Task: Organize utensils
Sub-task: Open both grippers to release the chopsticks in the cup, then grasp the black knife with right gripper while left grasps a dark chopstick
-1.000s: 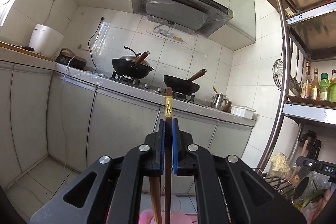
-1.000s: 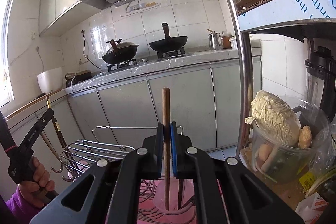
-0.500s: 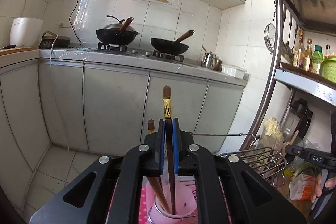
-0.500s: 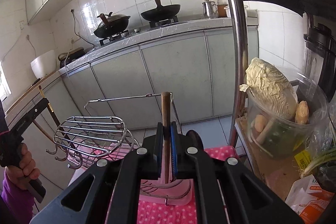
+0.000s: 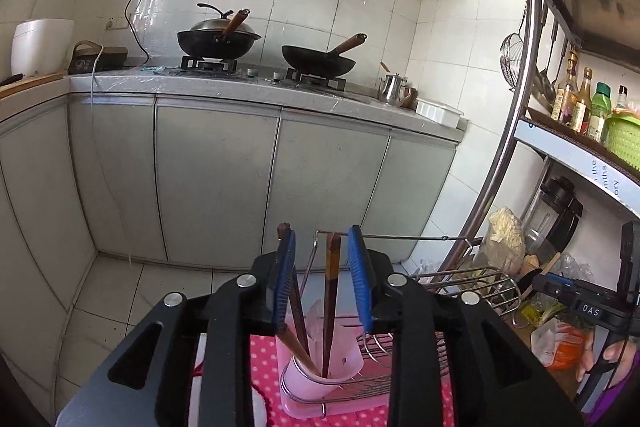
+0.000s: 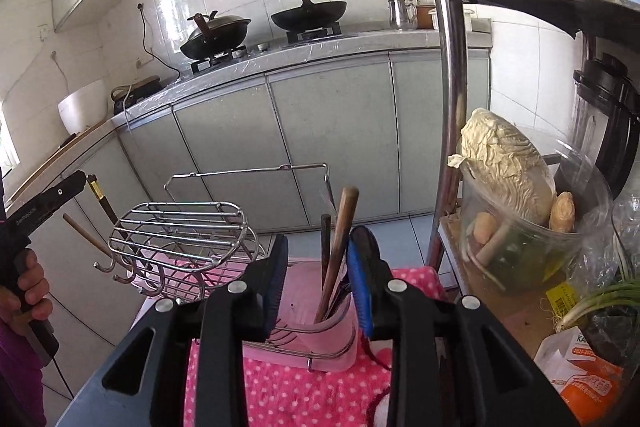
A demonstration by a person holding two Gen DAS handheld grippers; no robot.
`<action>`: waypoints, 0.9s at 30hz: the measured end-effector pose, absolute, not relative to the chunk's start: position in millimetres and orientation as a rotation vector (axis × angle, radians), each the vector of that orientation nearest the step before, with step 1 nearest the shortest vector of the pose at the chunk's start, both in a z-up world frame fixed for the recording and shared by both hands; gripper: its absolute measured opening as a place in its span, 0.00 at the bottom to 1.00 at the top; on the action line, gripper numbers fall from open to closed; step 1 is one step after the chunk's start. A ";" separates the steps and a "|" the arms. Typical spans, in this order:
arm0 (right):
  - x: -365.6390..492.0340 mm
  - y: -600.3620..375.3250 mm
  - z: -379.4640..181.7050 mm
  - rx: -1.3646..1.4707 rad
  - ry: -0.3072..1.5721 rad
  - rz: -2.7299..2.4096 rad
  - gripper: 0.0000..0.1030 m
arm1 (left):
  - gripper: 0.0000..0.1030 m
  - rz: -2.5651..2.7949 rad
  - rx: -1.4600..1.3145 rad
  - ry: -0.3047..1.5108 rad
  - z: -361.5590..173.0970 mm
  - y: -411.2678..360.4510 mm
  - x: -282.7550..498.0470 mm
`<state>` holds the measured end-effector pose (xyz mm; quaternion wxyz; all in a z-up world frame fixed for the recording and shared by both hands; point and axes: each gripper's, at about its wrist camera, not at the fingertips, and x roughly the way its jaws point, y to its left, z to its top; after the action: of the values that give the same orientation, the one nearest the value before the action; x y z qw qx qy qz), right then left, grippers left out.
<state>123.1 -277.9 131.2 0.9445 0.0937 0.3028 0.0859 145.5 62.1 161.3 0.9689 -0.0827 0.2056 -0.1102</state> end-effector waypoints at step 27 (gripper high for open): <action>41.0 -203.9 24.5 0.356 0.986 0.478 0.29 | 0.30 -0.237 -0.154 0.852 38.5 56.7 49.5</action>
<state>41.0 -203.9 24.5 0.8387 0.1684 0.4661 0.2258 49.5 56.7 38.5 0.9009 -0.0745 0.4119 -0.1147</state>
